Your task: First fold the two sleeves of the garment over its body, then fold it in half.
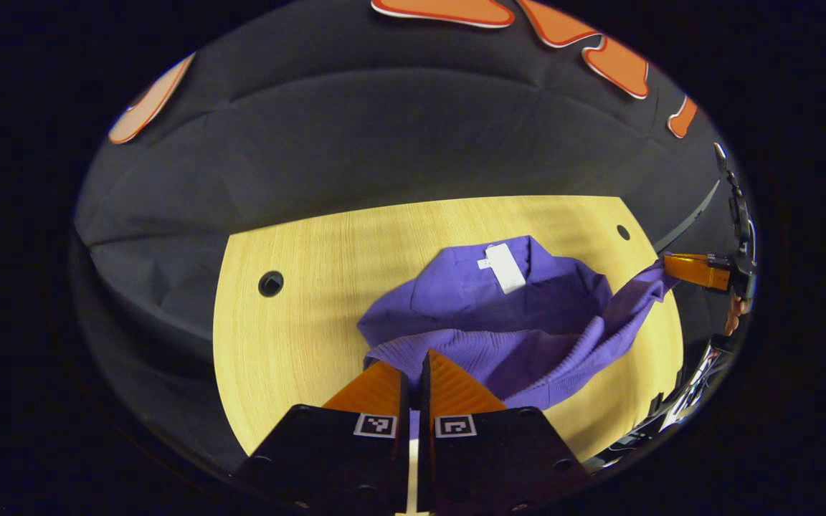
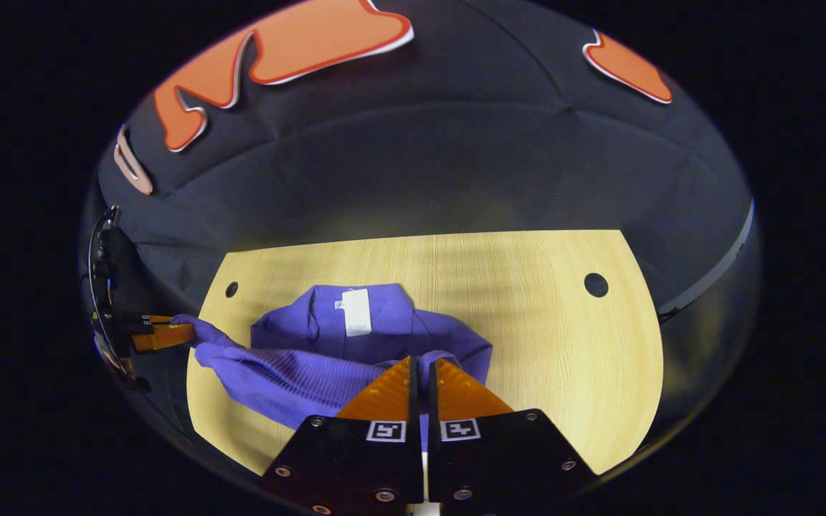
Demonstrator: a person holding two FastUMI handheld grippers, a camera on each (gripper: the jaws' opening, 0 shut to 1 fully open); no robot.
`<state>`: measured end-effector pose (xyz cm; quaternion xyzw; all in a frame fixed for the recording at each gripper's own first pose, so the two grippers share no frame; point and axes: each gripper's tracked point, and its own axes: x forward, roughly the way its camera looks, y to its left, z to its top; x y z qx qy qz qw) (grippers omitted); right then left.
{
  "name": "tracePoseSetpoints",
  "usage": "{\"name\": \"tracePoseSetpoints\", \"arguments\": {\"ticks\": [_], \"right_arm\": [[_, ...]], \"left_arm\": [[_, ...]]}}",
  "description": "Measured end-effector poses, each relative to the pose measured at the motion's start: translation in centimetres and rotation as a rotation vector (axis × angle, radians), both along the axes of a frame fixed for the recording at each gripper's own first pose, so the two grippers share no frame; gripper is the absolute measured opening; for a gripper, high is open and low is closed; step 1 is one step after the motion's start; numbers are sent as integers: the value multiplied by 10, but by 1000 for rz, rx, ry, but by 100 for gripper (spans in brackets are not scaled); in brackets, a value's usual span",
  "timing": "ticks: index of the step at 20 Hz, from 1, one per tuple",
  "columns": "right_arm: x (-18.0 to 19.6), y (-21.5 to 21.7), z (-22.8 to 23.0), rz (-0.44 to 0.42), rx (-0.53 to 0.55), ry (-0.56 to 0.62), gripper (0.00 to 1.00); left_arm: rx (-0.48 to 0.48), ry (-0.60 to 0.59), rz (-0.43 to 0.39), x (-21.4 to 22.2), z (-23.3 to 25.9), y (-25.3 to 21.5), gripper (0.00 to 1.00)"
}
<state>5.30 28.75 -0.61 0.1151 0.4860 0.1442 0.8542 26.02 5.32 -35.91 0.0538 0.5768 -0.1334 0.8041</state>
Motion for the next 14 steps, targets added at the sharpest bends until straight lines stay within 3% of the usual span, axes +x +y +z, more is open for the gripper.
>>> {"name": "tracePoseSetpoints", "arguments": {"ticks": [4,8,12,13,14], "right_arm": [[39,3,-21,-18,8,25,3],[73,8,-28,-128,72,14,9],[84,-10,-27,-159,44,-39,18],[84,-12,-23,-162,44,-44,21],[81,-14,-16,-165,43,-53,23]], "left_arm": [[31,-1,-15,30,-20,-5,5],[68,-112,23,66,-37,-3,8],[106,-302,44,99,-18,-1,19],[126,-364,42,107,-5,2,39],[131,-408,37,115,2,5,37]]}}
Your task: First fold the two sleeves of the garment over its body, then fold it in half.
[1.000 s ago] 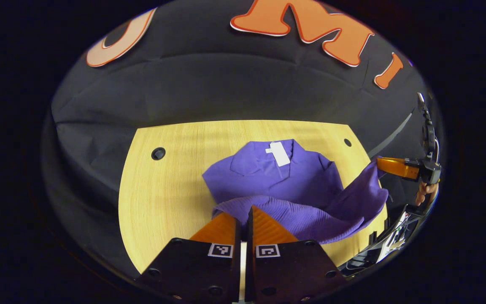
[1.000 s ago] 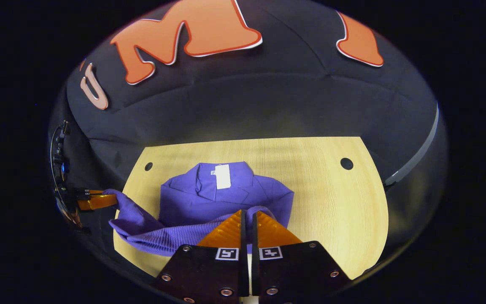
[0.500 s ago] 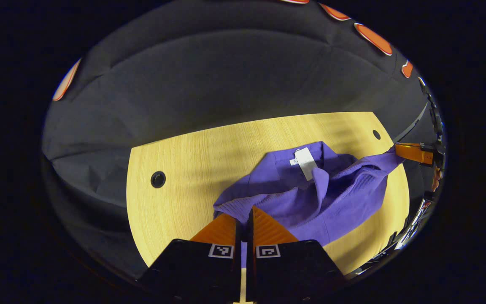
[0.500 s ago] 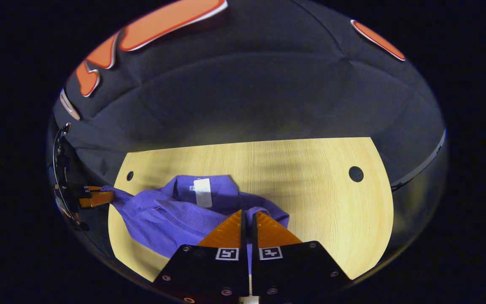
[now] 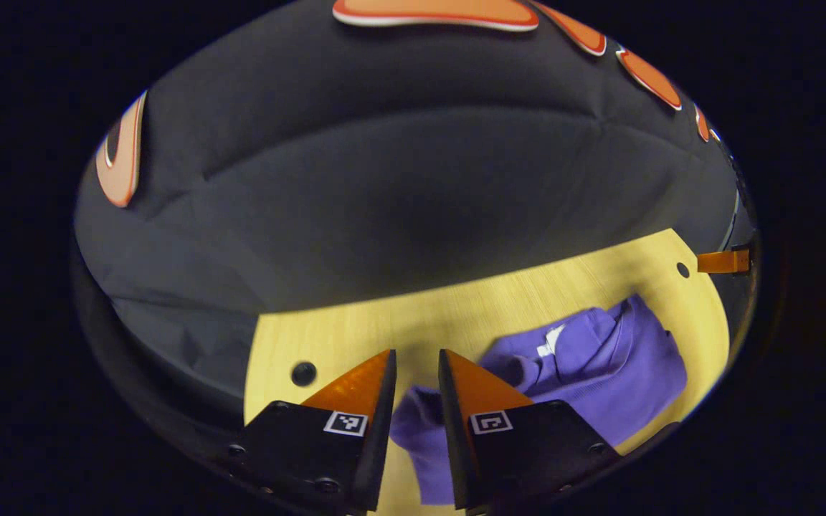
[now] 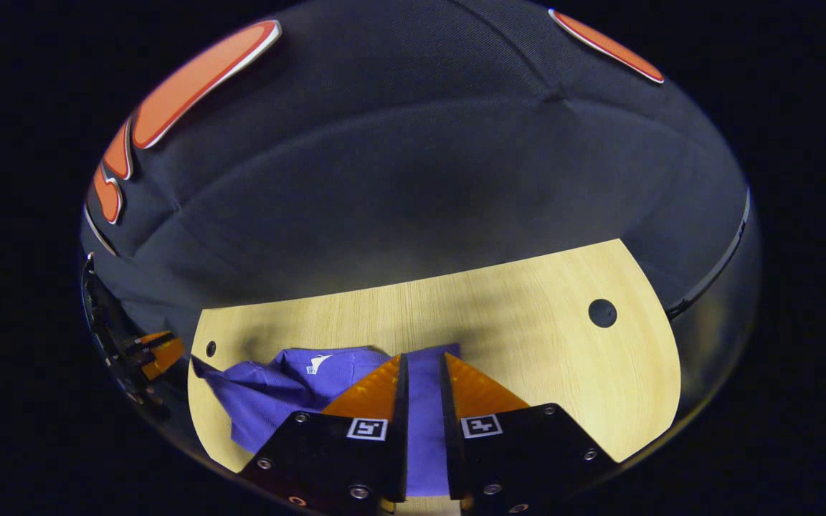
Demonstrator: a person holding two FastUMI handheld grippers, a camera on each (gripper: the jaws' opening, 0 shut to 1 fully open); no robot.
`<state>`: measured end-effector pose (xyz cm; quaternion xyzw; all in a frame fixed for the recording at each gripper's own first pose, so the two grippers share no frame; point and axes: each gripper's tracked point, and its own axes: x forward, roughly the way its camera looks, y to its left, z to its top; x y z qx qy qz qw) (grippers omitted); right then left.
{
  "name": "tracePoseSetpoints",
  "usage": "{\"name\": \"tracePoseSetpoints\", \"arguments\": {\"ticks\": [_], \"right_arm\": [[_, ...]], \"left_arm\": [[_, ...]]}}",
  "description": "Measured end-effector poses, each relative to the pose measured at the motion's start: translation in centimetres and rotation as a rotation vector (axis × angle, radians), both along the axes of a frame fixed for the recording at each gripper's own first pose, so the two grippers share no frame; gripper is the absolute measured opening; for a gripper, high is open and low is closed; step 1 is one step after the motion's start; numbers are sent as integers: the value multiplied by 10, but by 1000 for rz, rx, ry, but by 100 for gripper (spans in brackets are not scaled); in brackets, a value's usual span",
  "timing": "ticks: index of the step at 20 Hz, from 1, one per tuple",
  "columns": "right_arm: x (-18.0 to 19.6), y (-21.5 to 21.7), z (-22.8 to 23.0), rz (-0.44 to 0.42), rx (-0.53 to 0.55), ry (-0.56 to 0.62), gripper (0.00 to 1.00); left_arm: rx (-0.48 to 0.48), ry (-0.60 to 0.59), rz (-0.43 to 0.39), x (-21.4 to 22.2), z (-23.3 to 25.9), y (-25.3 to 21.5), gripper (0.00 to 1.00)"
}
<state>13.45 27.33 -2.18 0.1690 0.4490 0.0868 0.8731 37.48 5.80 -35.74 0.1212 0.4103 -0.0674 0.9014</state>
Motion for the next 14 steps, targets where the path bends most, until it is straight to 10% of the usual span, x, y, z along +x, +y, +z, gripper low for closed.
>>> {"name": "tracePoseSetpoints", "arguments": {"ticks": [3,9,14], "right_arm": [[-2,-6,10,6,-15,-52,16],[-21,-31,73,13,-42,-226,41],[-52,-34,128,10,-80,-361,76]], "left_arm": [[16,-64,8,-2,18,-3,47],[-67,-179,96,-26,75,14,90],[-145,-270,124,-61,123,25,96]]}}
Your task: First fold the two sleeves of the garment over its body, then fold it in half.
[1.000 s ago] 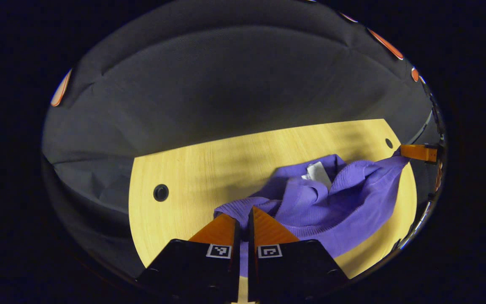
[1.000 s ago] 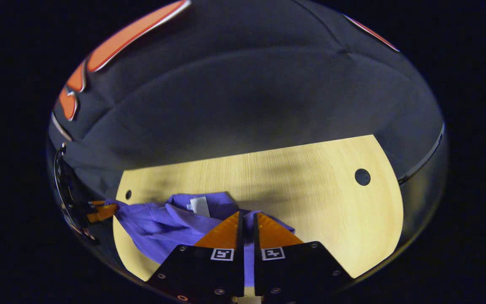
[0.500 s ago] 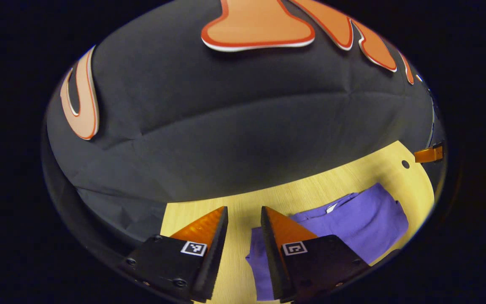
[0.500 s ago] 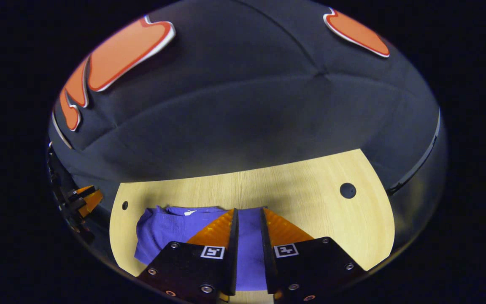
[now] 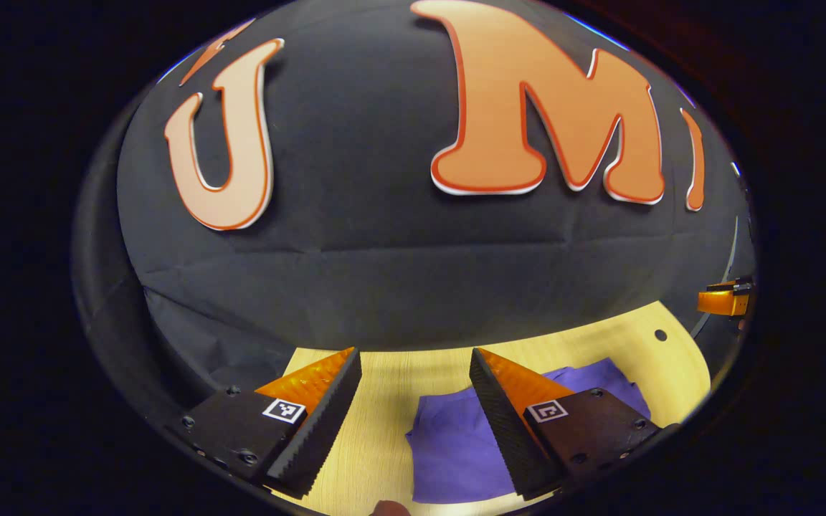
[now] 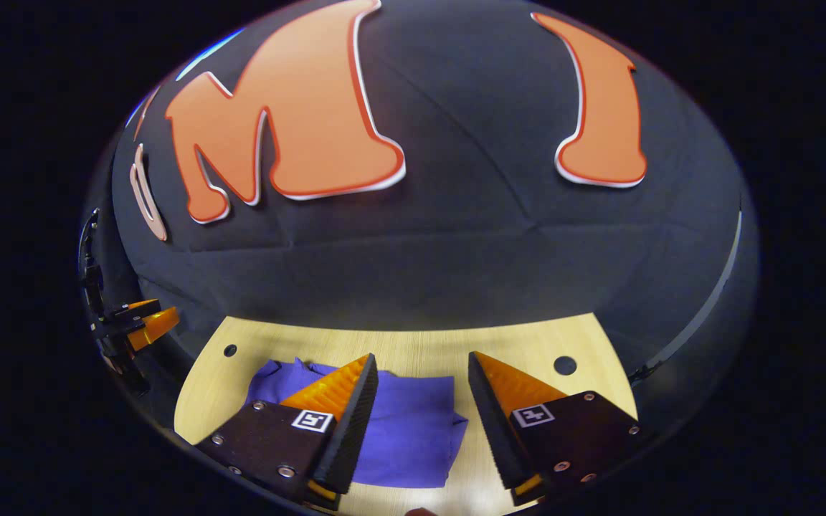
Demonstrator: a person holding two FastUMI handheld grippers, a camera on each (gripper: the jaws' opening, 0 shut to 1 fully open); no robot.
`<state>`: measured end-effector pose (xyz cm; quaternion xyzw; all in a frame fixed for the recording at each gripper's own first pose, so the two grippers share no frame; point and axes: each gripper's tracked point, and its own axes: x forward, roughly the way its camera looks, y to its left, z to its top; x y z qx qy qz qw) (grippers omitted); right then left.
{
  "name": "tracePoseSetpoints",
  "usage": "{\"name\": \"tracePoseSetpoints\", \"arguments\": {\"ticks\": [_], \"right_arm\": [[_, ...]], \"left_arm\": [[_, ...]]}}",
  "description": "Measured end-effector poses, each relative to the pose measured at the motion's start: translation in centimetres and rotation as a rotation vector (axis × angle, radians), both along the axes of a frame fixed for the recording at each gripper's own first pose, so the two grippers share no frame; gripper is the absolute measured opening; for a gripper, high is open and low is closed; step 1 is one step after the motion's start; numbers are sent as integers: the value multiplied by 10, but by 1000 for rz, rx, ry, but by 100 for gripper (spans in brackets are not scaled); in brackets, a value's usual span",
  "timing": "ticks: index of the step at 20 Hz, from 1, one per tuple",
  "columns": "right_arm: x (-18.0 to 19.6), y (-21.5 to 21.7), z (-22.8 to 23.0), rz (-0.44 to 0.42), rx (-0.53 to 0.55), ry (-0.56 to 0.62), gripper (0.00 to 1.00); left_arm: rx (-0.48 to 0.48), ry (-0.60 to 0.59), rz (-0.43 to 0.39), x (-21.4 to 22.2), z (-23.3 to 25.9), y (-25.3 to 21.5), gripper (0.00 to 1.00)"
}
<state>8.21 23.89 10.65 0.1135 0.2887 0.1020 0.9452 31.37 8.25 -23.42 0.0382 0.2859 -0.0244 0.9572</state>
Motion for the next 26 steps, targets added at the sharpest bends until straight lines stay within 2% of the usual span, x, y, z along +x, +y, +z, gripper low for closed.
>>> {"name": "tracePoseSetpoints", "arguments": {"ticks": [3,6,12,15,19,26], "right_arm": [[-15,-11,34,-47,5,-99,88],[-39,-12,41,-55,-5,-115,95],[-78,-16,87,-103,-51,-330,95],[-101,-3,93,-90,-77,-403,95],[-125,23,95,-14,-58,-470,95],[-147,52,85,55,-42,-523,95]], "left_arm": [[-47,-74,-4,-25,32,-6,96],[-67,-80,15,-58,40,-4,96],[-135,-203,38,-106,65,-18,96],[-137,-258,48,-125,76,-20,98],[-122,-307,27,-153,80,-36,98],[-103,-340,41,-189,70,-58,98]]}}
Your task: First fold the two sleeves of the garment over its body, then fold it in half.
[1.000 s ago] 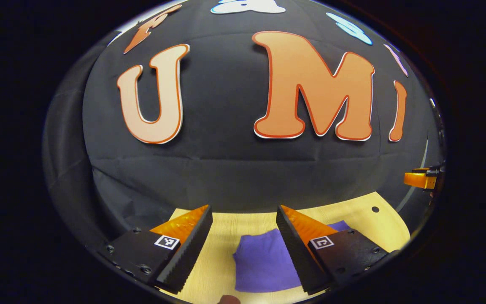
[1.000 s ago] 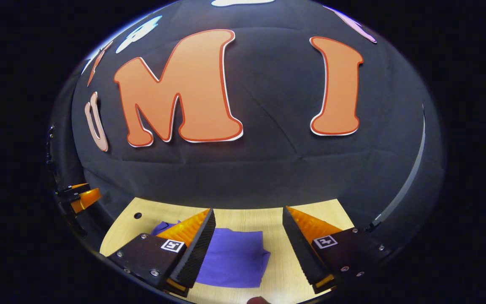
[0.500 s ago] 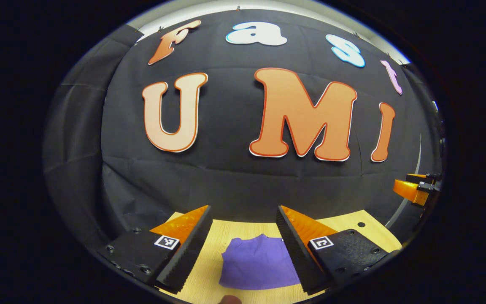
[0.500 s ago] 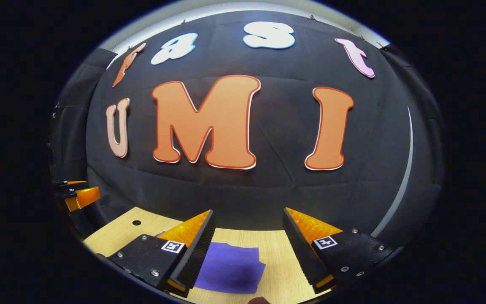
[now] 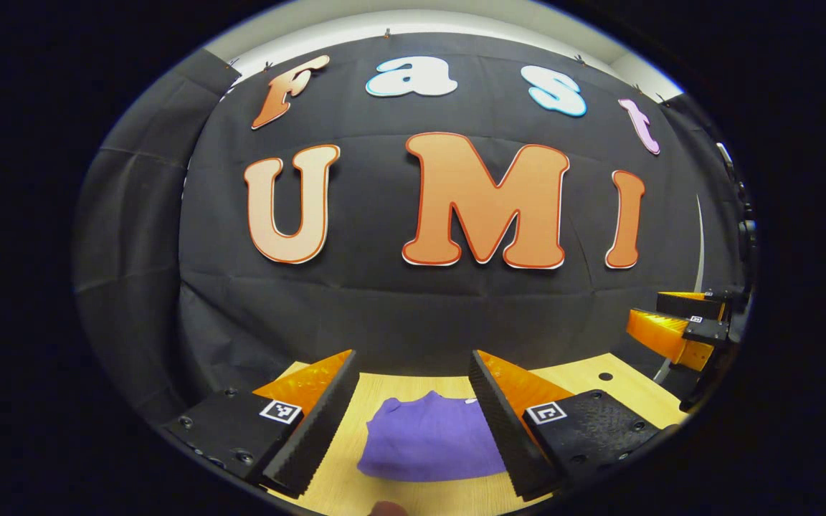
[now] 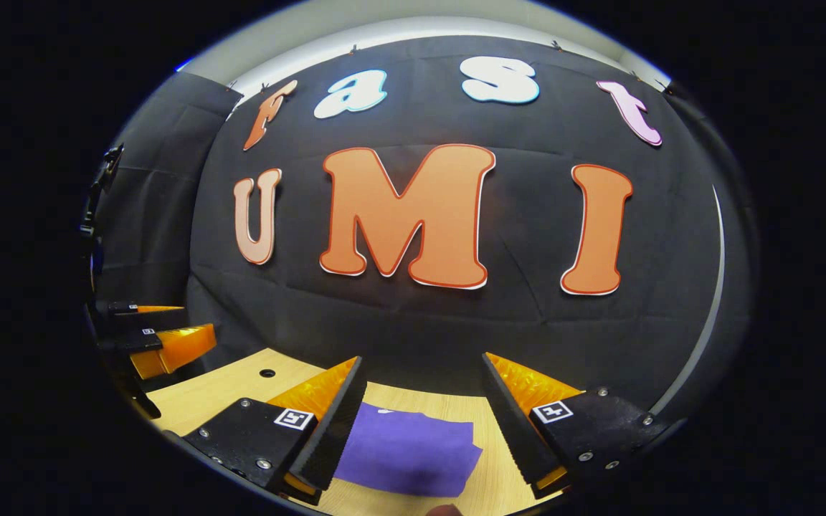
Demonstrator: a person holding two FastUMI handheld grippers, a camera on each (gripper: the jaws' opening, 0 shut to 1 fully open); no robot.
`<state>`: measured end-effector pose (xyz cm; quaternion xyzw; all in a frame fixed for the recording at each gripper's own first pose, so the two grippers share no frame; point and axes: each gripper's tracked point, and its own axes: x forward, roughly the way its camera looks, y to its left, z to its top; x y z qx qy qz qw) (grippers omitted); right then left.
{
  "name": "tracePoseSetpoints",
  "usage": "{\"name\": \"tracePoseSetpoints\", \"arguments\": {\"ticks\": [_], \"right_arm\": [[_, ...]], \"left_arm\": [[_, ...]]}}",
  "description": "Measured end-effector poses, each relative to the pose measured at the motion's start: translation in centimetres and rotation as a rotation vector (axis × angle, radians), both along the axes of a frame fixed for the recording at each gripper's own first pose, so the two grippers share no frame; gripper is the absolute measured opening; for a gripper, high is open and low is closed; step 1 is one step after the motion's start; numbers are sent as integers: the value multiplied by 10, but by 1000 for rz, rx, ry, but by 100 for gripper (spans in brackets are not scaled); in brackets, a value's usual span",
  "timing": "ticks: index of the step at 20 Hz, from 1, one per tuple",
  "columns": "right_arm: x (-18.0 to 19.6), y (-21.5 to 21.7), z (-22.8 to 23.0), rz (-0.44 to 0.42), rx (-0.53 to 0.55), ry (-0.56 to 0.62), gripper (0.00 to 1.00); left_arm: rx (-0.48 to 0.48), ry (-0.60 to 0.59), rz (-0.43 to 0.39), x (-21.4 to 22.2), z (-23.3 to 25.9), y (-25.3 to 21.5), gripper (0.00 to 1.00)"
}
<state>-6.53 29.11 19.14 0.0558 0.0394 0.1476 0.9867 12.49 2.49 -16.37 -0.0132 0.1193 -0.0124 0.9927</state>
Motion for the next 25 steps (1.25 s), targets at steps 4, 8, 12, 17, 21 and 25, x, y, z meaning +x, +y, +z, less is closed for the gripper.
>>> {"name": "tracePoseSetpoints", "arguments": {"ticks": [4,8,12,17,21,25], "right_arm": [[-11,3,-6,22,4,-7,95],[-18,6,-1,27,18,-8,95],[-42,8,5,10,4,-37,95],[-64,23,8,25,9,-21,94],[-79,33,19,41,19,-25,95],[-96,37,26,55,2,-48,94]], "left_arm": [[12,-5,15,-15,-2,-7,97],[5,-30,9,-27,9,-8,97],[14,-87,-7,-40,25,-1,96],[16,-87,-13,-61,35,9,95],[21,-108,2,-82,49,20,96],[25,-121,5,-93,54,26,96]]}}
